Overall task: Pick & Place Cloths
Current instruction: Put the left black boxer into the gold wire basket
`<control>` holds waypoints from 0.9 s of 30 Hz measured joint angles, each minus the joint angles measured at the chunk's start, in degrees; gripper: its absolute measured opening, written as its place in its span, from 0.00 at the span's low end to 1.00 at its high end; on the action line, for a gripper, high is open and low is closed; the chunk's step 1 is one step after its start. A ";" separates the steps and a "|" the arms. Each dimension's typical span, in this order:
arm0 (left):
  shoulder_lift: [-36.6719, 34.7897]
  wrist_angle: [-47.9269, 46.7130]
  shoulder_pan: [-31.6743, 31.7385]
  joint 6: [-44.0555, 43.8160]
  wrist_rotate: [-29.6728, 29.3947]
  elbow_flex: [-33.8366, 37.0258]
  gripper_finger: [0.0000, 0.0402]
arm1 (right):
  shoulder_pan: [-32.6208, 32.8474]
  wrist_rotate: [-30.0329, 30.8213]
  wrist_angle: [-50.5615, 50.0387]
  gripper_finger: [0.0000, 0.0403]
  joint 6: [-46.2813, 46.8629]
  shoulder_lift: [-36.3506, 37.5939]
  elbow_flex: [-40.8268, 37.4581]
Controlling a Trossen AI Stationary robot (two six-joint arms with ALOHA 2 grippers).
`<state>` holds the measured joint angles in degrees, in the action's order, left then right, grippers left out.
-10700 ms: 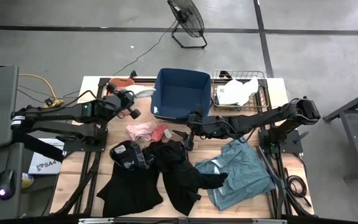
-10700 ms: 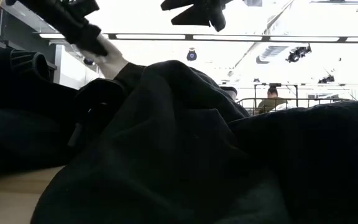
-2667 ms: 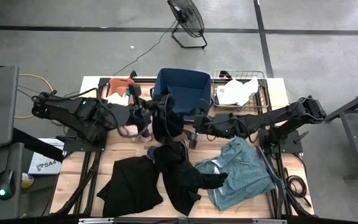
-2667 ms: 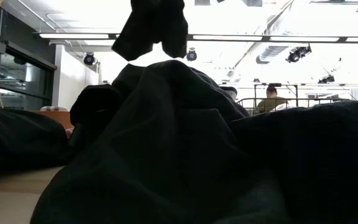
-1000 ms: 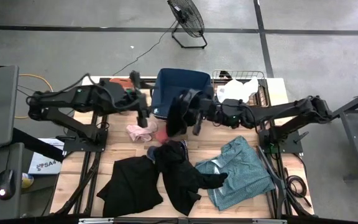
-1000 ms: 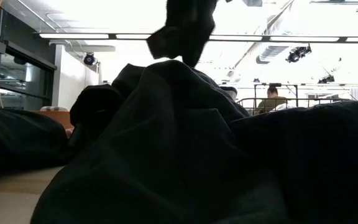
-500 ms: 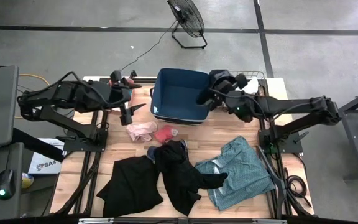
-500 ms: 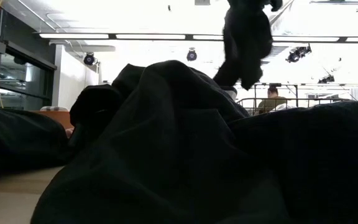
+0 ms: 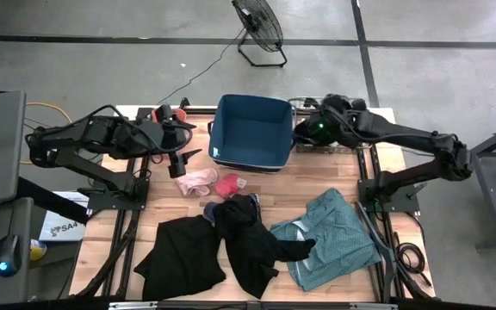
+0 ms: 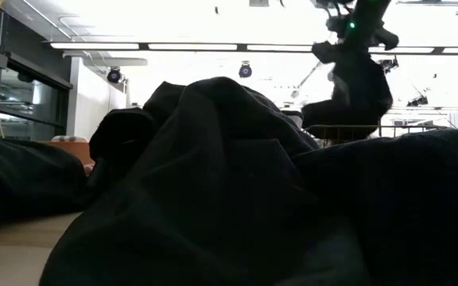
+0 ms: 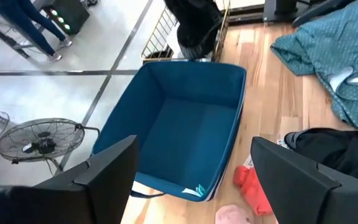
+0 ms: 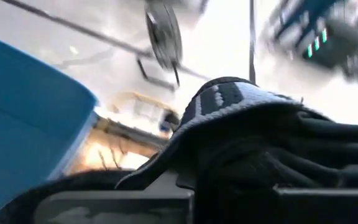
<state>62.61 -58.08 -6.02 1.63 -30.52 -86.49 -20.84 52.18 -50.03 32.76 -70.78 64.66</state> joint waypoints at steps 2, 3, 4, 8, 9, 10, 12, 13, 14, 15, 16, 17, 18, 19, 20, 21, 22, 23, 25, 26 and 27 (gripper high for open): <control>0.00 0.02 0.00 -0.28 0.00 0.71 0.76 | -2.31 -1.43 -4.06 0.01 3.66 0.00 0.00; 0.00 0.06 0.00 -0.44 0.01 1.06 0.76 | -3.30 -1.73 -5.93 0.01 5.19 -0.02 0.00; 0.00 0.09 0.00 -0.47 0.02 1.39 0.76 | -4.22 -1.83 -7.58 0.01 6.60 -0.02 0.00; 0.00 0.80 0.00 -0.60 0.02 2.83 0.76 | -7.62 -4.79 -9.55 0.01 9.24 -0.02 0.00; 0.00 1.16 0.00 -0.59 0.02 3.16 0.76 | -8.39 -6.42 -9.51 0.01 9.29 -0.08 0.00; 0.00 1.22 0.00 -0.59 0.02 3.40 0.76 | -9.13 -8.02 -9.50 0.01 9.29 -0.42 0.00; 0.00 1.11 0.00 -0.60 0.02 3.97 0.76 | -10.37 -10.14 -9.47 0.01 9.53 -1.35 -0.22; 0.00 1.13 0.00 -0.61 0.04 4.29 0.76 | -11.02 -10.27 -8.95 0.01 9.53 -1.83 -0.84; 0.00 1.17 0.00 -0.62 0.04 4.67 0.76 | -11.75 -10.27 -8.24 0.01 9.52 -2.32 -1.60; -0.06 1.16 0.00 -0.63 0.05 5.01 0.76 | -12.78 -10.85 -6.57 0.01 9.12 -2.84 -2.40; -0.27 1.18 0.00 -0.63 0.09 5.44 0.76 | -13.87 -11.74 -4.32 0.01 8.12 -3.40 -3.18; -0.57 1.14 0.00 -0.71 0.15 5.87 0.76 | -15.07 -13.14 -2.08 0.01 6.90 -4.00 -4.05; -0.88 1.28 0.00 -0.89 0.17 6.24 0.76 | -16.25 -14.99 -0.21 0.01 5.78 -4.71 -4.85; -1.38 1.46 0.00 -1.18 0.17 6.66 0.76 | -17.41 -16.66 1.36 0.01 5.03 -5.47 -5.45; -1.90 1.45 0.00 -1.57 0.17 7.25 0.76 | -18.57 -18.04 2.89 0.01 4.65 -6.30 -5.99; -2.38 1.40 0.00 -1.94 0.20 7.87 0.76 | -19.71 -19.27 4.22 0.01 4.50 -7.18 -6.43; -2.86 1.50 0.00 -2.26 0.18 8.49 0.76 | -20.86 -20.56 5.89 0.01 4.12 -8.03 -6.92; -3.43 1.62 0.00 -2.52 0.20 9.21 0.76 | -21.99 -22.10 7.35 0.01 3.44 -8.83 -7.27; -4.72 1.81 0.00 -3.42 0.23 10.77 0.76 | -23.93 -25.55 10.21 0.01 2.31 -10.78 -7.65; -5.44 2.51 0.00 -3.61 0.26 11.66 0.76 | -24.67 -26.85 11.19 0.01 1.86 -11.73 -7.63; -6.31 3.46 0.00 -3.73 0.38 12.71 0.76 | -25.28 -28.02 11.92 0.01 1.66 -12.79 -7.63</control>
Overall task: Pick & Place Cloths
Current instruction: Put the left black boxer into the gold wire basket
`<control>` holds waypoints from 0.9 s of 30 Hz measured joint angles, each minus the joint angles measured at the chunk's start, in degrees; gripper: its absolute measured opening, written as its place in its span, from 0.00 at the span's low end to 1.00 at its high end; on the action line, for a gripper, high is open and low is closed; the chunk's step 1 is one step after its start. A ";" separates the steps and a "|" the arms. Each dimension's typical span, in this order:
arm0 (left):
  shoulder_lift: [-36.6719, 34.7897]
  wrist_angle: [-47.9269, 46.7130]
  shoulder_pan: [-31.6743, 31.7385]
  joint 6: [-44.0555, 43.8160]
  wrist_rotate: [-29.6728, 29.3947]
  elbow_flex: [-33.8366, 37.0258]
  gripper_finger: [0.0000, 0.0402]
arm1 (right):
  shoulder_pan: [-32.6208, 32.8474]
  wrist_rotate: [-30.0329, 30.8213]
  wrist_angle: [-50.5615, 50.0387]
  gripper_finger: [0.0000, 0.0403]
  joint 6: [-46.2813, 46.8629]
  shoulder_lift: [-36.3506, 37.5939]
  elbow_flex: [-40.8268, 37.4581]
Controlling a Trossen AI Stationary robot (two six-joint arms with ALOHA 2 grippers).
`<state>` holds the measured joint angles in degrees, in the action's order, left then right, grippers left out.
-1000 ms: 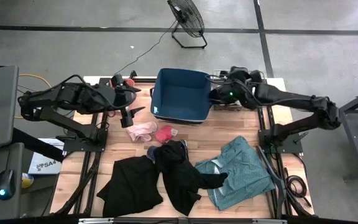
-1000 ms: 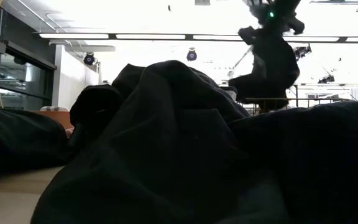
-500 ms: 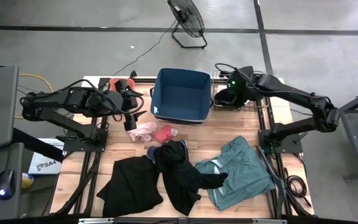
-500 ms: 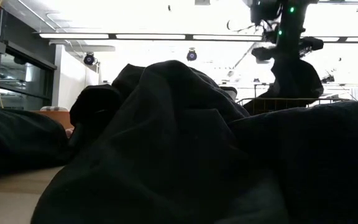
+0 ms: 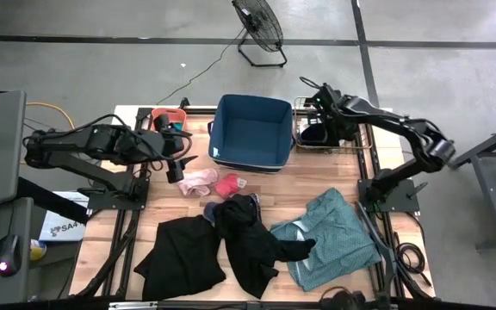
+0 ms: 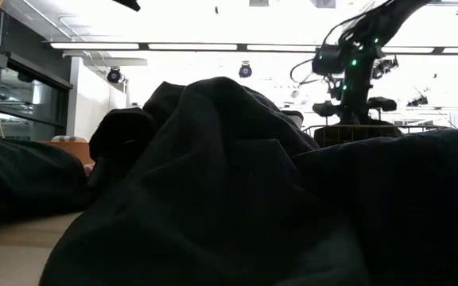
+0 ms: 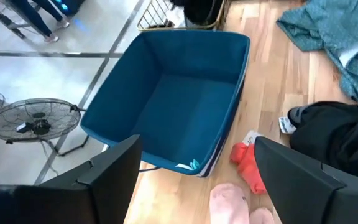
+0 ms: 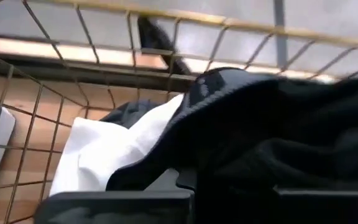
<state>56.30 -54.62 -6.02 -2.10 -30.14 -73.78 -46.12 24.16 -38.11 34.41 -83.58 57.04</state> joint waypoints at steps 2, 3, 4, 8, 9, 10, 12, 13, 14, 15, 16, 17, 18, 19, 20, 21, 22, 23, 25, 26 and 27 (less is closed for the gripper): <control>-1.72 1.83 0.00 -0.15 0.16 2.52 0.76 | -0.89 -1.84 1.07 0.01 -0.23 -2.06 0.00; -2.65 3.06 0.00 -0.16 0.58 3.84 0.76 | -1.35 -3.22 1.56 0.01 -0.60 -3.10 0.00; -3.58 4.12 0.00 -0.16 1.16 5.18 0.76 | -1.78 -4.69 2.20 0.01 -1.04 -4.17 0.00; -7.27 8.06 -0.02 -0.12 2.53 9.98 0.76 | -2.52 -8.54 3.35 0.01 -1.46 -8.20 0.00; -8.15 8.65 -0.02 -0.12 2.80 10.93 0.76 | -2.50 -9.17 3.35 0.01 -1.53 -9.10 0.00; -8.88 9.18 -0.02 -0.15 2.96 11.74 0.76 | -2.45 -9.70 3.37 0.01 -1.57 -9.81 0.00; -10.37 10.30 -0.02 -0.39 3.85 13.12 0.76 | -2.42 -10.52 3.39 0.01 -1.61 -10.62 0.00; -11.08 10.51 -0.02 -0.67 4.12 13.67 0.76 | -2.42 -11.45 3.39 0.01 -1.62 -10.70 0.00; -11.68 10.65 -0.02 -0.77 4.29 14.04 0.76 | -2.45 -12.40 3.41 0.02 -1.80 -10.70 0.00; -12.20 10.94 -0.02 -0.95 4.29 14.29 0.76 | -2.39 -13.28 3.55 0.02 -2.29 -10.69 0.00; -12.72 11.18 -0.02 -1.09 4.29 14.49 0.76 | -2.32 -14.09 3.61 0.03 -2.86 -10.50 0.00; -13.15 11.14 -0.02 -1.18 4.29 14.57 0.76 | -2.29 -14.83 3.59 0.04 -3.30 -10.23 0.00; -13.45 11.08 -0.02 -1.21 4.29 14.62 0.76 | -2.28 -15.22 3.59 0.05 -3.85 -9.84 0.00; -13.65 11.14 -0.02 -1.24 4.29 14.62 0.76 | -2.26 -15.69 3.59 0.07 -4.10 -9.34 0.00; -13.88 11.19 -0.02 -1.28 4.29 14.62 0.76 | -2.26 -15.91 3.59 0.08 -4.03 -8.90 0.00; -14.10 11.16 -0.02 -1.36 4.29 14.63 0.76 | -2.26 -15.94 3.59 0.10 -3.36 -8.39 0.00; -14.20 11.19 -0.02 -1.39 4.29 14.64 0.76 | -2.26 -16.03 3.55 0.11 -2.39 -7.72 0.00; -14.26 11.22 -0.02 -1.40 4.29 14.64 0.76 | -2.26 -16.01 3.60 0.13 -1.59 -7.04 0.00; -14.26 11.20 -0.02 -1.40 4.29 14.64 0.76 | -2.26 -16.18 3.89 0.18 -1.58 -5.45 0.00; -14.20 11.20 -0.02 -1.40 4.29 14.64 0.76 | -2.30 -16.50 3.87 0.21 -1.73 -4.60 0.00; -14.18 11.19 -0.02 -1.40 4.29 14.64 0.76 | -2.36 -16.65 3.83 0.24 -1.79 -3.73 0.00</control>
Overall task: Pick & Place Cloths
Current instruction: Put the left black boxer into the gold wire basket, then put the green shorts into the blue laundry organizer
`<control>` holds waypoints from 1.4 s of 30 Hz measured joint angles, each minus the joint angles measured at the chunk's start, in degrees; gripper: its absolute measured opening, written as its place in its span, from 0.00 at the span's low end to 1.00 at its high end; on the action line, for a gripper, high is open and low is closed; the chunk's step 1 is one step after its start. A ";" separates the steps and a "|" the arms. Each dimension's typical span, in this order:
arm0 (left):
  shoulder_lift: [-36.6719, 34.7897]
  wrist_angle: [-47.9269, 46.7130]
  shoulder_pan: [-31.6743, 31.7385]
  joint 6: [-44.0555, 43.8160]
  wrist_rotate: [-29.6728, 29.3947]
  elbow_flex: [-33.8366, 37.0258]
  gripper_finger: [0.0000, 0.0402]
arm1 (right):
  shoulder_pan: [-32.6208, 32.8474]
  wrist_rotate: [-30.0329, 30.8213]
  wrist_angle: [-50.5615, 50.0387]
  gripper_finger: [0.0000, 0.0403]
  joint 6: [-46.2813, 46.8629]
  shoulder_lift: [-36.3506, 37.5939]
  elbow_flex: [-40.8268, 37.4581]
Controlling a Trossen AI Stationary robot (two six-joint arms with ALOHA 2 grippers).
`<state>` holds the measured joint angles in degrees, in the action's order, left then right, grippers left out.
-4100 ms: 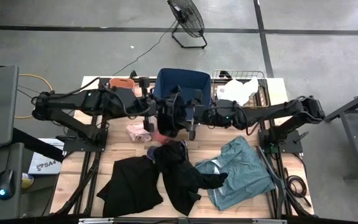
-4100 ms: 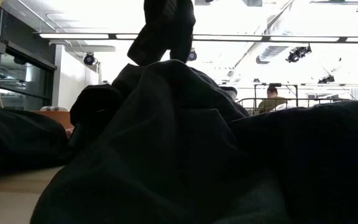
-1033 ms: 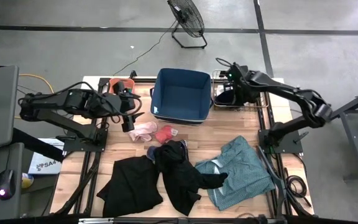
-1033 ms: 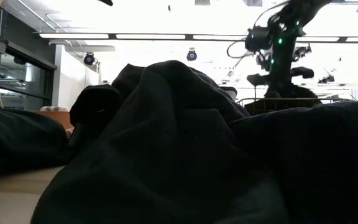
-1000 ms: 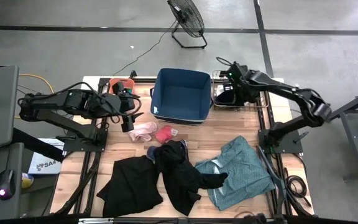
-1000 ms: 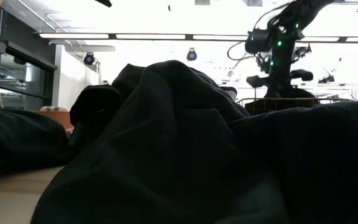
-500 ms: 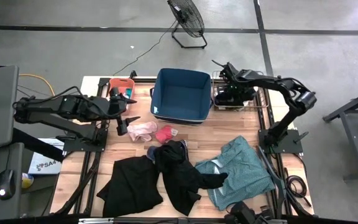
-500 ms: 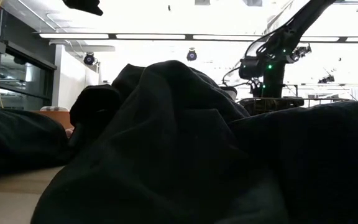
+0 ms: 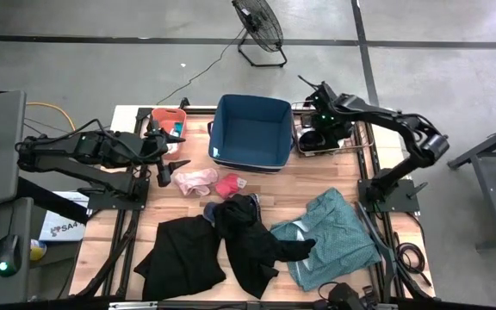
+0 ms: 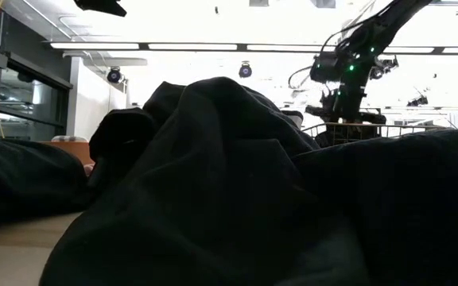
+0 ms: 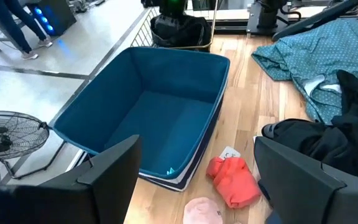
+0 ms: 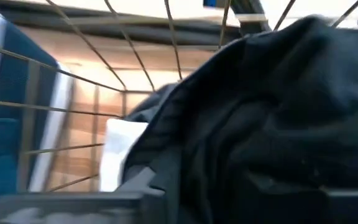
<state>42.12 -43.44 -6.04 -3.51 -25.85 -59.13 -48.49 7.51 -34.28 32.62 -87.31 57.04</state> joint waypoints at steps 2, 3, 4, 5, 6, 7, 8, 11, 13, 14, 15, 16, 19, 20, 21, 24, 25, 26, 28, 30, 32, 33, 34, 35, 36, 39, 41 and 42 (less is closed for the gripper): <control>0.01 0.02 0.00 0.00 0.00 0.00 0.76 | 0.00 -0.30 0.09 0.31 0.08 1.85 0.00; 0.01 0.02 0.00 0.00 0.00 0.00 0.76 | 0.00 -0.39 0.07 0.36 0.09 2.58 0.00; 0.01 0.02 0.00 0.00 0.00 0.00 0.76 | 0.00 -0.41 -0.06 0.40 0.09 3.30 0.00; 0.01 0.02 0.00 0.00 0.00 0.00 0.76 | 0.00 -0.40 -0.21 0.45 0.09 3.99 0.00; 0.01 0.02 0.00 -0.02 0.00 0.00 0.76 | 0.00 -0.41 -0.24 0.50 0.09 4.74 0.00; 0.01 0.02 0.00 0.00 0.00 0.00 0.76 | 0.00 -0.39 -0.17 0.55 0.09 5.46 0.00; -0.01 0.01 0.00 0.00 0.00 0.00 0.76 | 0.00 -0.39 -0.18 0.59 0.09 6.20 0.00; 0.00 -0.01 0.00 -0.01 0.00 0.00 0.76 | 0.00 -0.35 -0.78 0.69 1.00 8.91 0.00; 0.01 -0.01 0.00 0.00 0.00 0.00 0.76 | 0.00 -0.18 -1.08 0.73 2.22 11.02 0.00; 0.01 -0.01 0.00 0.00 0.00 0.00 0.76 | 0.14 -0.42 -1.53 0.74 2.53 12.05 0.00; 0.01 -0.02 0.00 -0.01 0.00 0.00 0.76 | 0.37 -0.72 -2.35 0.74 2.67 13.11 0.00; 0.01 -0.03 0.00 0.00 0.00 0.00 0.76 | 0.73 -1.31 -3.34 0.74 2.72 14.11 0.00; 0.01 -0.17 0.00 0.02 0.00 0.00 0.76 | 3.01 -3.20 -5.41 0.72 3.50 17.10 0.00; 0.01 -0.22 0.00 0.02 0.00 0.00 0.76 | 4.15 -3.35 -6.34 0.71 3.68 18.00 0.00; 0.01 -0.22 0.00 0.02 0.00 0.00 0.76 | 5.46 -3.32 -7.29 0.70 3.92 18.79 0.00; 0.01 -0.22 0.00 0.02 0.00 0.00 0.76 | 10.20 -3.33 -8.95 0.66 5.21 21.08 0.00; 0.01 -0.22 0.00 0.02 -0.01 0.00 0.76 | 12.07 -3.33 -9.71 0.65 5.30 21.75 0.00; 0.01 -0.26 0.00 0.02 0.00 0.00 0.76 | 14.15 -3.32 -10.37 0.64 5.74 22.33 0.00; 0.01 -0.64 0.00 0.02 0.00 0.00 0.76 | 18.43 -3.27 -11.73 0.63 7.10 23.03 0.00; 0.00 -1.17 0.00 0.00 0.00 0.00 0.76 | 22.74 -3.33 -13.54 0.62 8.11 23.37 0.00; -0.02 -1.98 0.00 -0.28 0.00 0.00 0.76 | 26.99 -3.37 -15.46 0.61 9.43 23.42 0.00; -0.02 -2.26 0.00 -0.52 0.00 0.00 0.76 | 29.17 -3.32 -16.95 0.61 10.46 23.41 0.00; -0.02 -2.54 0.00 -0.86 0.06 0.00 0.76 | 31.35 -3.35 -18.54 0.61 11.72 23.36 0.00; -0.02 -2.98 0.00 -1.05 0.09 0.00 0.76 | 33.39 -3.34 -19.78 0.61 12.75 23.26 0.00; -0.02 -3.47 0.01 -1.19 0.20 0.00 0.76 | 35.34 -3.32 -20.85 0.61 13.69 23.20 0.00; -0.02 -3.61 0.00 -1.27 0.26 0.00 0.76 | 41.04 -3.35 -24.08 0.61 15.50 23.12 0.00; -0.02 -3.47 0.00 -1.27 0.26 0.00 0.76 | 44.38 -3.35 -25.23 0.61 16.14 23.12 0.00; -0.02 -3.45 0.00 -1.27 0.26 0.00 0.76 | 46.04 -3.35 -25.62 0.61 16.44 23.12 0.00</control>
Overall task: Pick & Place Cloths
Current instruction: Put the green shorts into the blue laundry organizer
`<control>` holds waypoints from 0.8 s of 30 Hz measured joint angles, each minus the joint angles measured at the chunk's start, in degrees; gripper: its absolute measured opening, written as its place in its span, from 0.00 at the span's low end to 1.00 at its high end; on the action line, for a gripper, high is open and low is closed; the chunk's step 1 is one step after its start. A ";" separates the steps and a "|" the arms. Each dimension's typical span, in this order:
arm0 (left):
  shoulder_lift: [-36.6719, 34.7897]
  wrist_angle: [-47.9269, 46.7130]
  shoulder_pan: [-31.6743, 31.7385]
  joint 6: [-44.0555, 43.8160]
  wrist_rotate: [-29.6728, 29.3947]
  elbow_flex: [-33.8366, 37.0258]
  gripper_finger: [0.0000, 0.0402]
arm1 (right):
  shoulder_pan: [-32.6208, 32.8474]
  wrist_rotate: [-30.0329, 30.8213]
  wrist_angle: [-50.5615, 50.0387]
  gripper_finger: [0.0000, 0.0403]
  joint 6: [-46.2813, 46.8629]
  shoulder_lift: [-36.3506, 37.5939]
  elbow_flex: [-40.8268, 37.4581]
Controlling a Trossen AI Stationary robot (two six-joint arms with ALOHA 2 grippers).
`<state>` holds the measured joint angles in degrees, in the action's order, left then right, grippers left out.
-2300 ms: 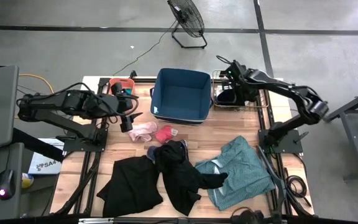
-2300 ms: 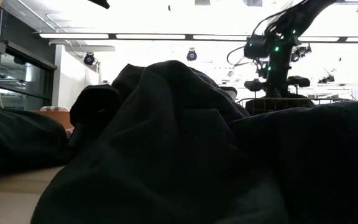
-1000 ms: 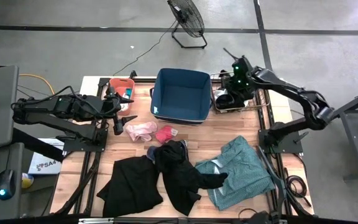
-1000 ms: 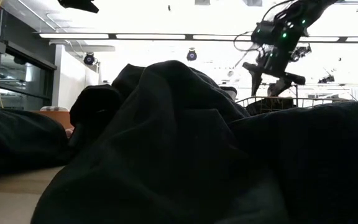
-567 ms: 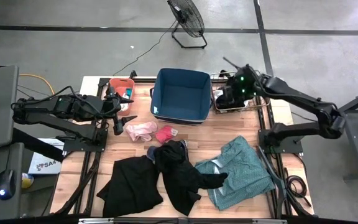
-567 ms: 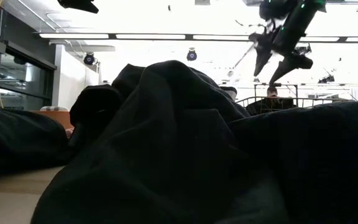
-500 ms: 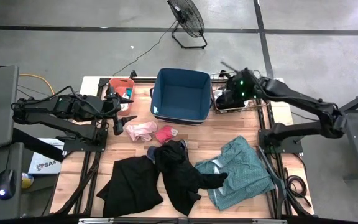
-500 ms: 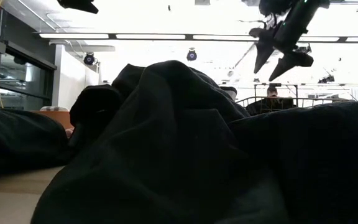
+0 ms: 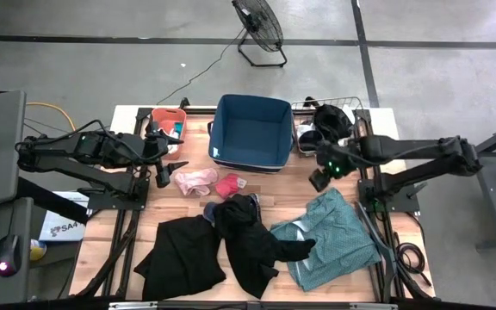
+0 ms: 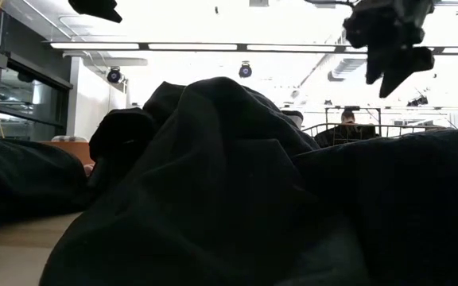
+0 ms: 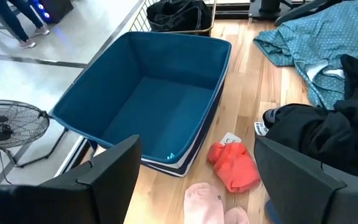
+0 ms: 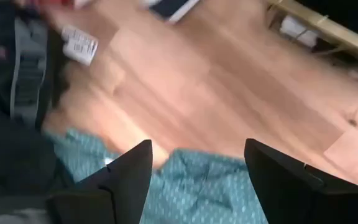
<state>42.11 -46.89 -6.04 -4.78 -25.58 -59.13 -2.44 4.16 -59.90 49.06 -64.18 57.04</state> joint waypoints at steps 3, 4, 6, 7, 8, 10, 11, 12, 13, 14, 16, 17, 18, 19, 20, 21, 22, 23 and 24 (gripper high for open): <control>0.00 -0.01 0.00 -0.02 0.01 0.00 0.76 | 4.62 -0.84 -0.31 0.61 0.80 0.00 0.00; 0.00 -0.01 0.00 -0.02 0.02 0.00 0.76 | 6.10 -1.29 -0.32 0.61 0.62 0.00 0.00; 0.00 -0.01 0.00 -0.02 0.02 0.00 0.76 | 9.18 -1.50 -0.31 0.61 0.52 0.00 0.00; 0.00 -0.01 0.00 -0.02 0.03 0.00 0.76 | 10.70 -1.49 -0.31 0.61 0.44 0.00 0.00; 0.00 -0.01 0.00 -0.02 0.04 0.00 0.76 | 12.26 -1.45 -0.33 0.61 0.19 0.00 0.00; 0.00 -0.01 0.01 -0.02 0.05 0.00 0.76 | 15.40 -1.38 -0.34 0.61 -1.43 -0.45 0.00; 0.00 -0.01 0.00 -0.02 0.07 0.00 0.76 | 16.84 -1.47 -0.37 0.61 -2.22 -0.75 0.00; 0.00 -0.01 0.00 -0.02 0.09 0.00 0.76 | 18.31 -1.53 -0.34 0.61 -2.74 -1.11 0.00; 0.00 -0.01 0.00 -0.02 0.16 0.00 0.76 | 19.74 -1.55 -0.28 0.61 -2.98 -1.62 0.00; 0.00 0.01 0.00 -0.02 0.20 0.00 0.76 | 20.96 -1.64 -0.33 0.61 -3.13 -2.19 0.00; 0.00 -0.01 0.01 -0.02 0.20 0.00 0.76 | 23.27 -2.78 -0.34 0.61 -4.02 -3.45 0.00; 0.00 -0.01 0.02 -0.02 0.20 0.00 0.76 | 24.34 -3.72 -0.28 0.61 -4.09 -4.26 0.00; 0.00 -0.01 0.02 -0.02 0.20 0.00 0.76 | 25.30 -4.82 -0.22 0.61 -4.03 -5.13 0.00; 0.00 -0.01 0.02 -0.02 0.20 0.00 0.76 | 26.19 -6.21 -0.13 0.61 -3.79 -6.01 0.00; 0.00 -0.01 0.00 -0.02 0.20 0.00 0.76 | 26.90 -7.73 0.05 0.61 -3.81 -6.91 0.00; 0.00 -0.01 0.00 -0.02 0.20 0.00 0.76 | 27.44 -9.00 0.12 0.61 -3.89 -7.86 0.00; 0.00 -0.01 0.00 -0.02 0.20 0.00 0.76 | 27.88 -9.69 -0.12 0.61 -4.03 -8.88 0.00; 0.00 -0.01 0.00 -0.02 0.20 0.00 0.76 | 28.16 -9.72 -0.39 0.61 -4.05 -10.00 0.00; 0.00 0.01 0.00 -0.02 0.20 0.00 0.76 | 28.42 -9.68 -0.90 0.61 -4.07 -11.14 0.00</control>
<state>42.11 -46.88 -6.04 -4.80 -25.39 -59.13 25.97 -5.52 -60.80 44.99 -75.32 57.04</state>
